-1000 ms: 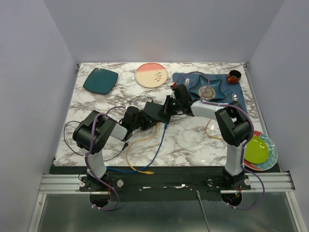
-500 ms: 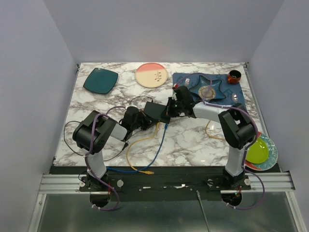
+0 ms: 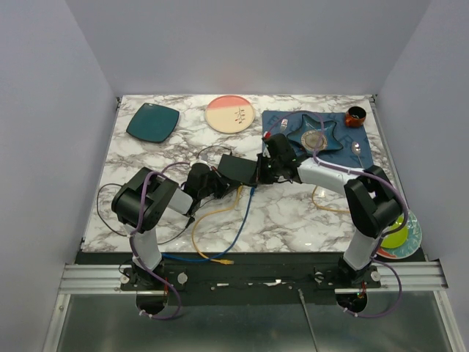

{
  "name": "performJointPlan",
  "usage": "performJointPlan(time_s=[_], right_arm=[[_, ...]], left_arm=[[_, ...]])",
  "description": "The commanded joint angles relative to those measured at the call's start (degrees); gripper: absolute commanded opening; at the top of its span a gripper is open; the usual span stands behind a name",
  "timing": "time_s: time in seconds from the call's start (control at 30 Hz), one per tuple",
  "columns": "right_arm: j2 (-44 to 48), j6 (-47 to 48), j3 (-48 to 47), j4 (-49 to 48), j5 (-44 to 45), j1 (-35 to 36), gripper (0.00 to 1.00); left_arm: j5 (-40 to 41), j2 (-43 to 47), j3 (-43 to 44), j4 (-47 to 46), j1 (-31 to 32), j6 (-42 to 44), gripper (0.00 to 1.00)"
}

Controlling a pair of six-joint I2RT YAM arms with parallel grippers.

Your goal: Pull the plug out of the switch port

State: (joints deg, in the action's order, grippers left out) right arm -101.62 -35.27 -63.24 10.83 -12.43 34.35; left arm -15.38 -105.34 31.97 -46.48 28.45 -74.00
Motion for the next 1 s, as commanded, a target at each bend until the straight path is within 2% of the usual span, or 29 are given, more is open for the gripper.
performJointPlan(time_s=[0.0,0.4,0.73,0.9,0.97], right_arm=[[-1.9,1.3,-0.3,2.3,0.9,1.8,0.01],[-8.7,0.1,-7.1,5.3,2.0,2.5,0.01],[-11.6,-2.2,-11.4,6.6,4.0,2.5,0.01],[-11.1,-2.6,-11.2,6.4,4.3,2.5,0.01],[-7.6,-2.9,-8.5,3.9,3.3,2.4,0.01]], left_arm=[[0.5,-0.6,-1.4,3.4,-0.3,1.1,0.0],[0.3,0.6,-2.6,3.2,-0.3,1.4,0.0],[0.1,2.9,-7.0,2.3,-0.3,2.0,0.0],[0.2,5.3,-8.4,2.5,-0.3,2.4,0.0],[0.1,7.5,-8.2,2.9,-0.6,2.7,0.0]])
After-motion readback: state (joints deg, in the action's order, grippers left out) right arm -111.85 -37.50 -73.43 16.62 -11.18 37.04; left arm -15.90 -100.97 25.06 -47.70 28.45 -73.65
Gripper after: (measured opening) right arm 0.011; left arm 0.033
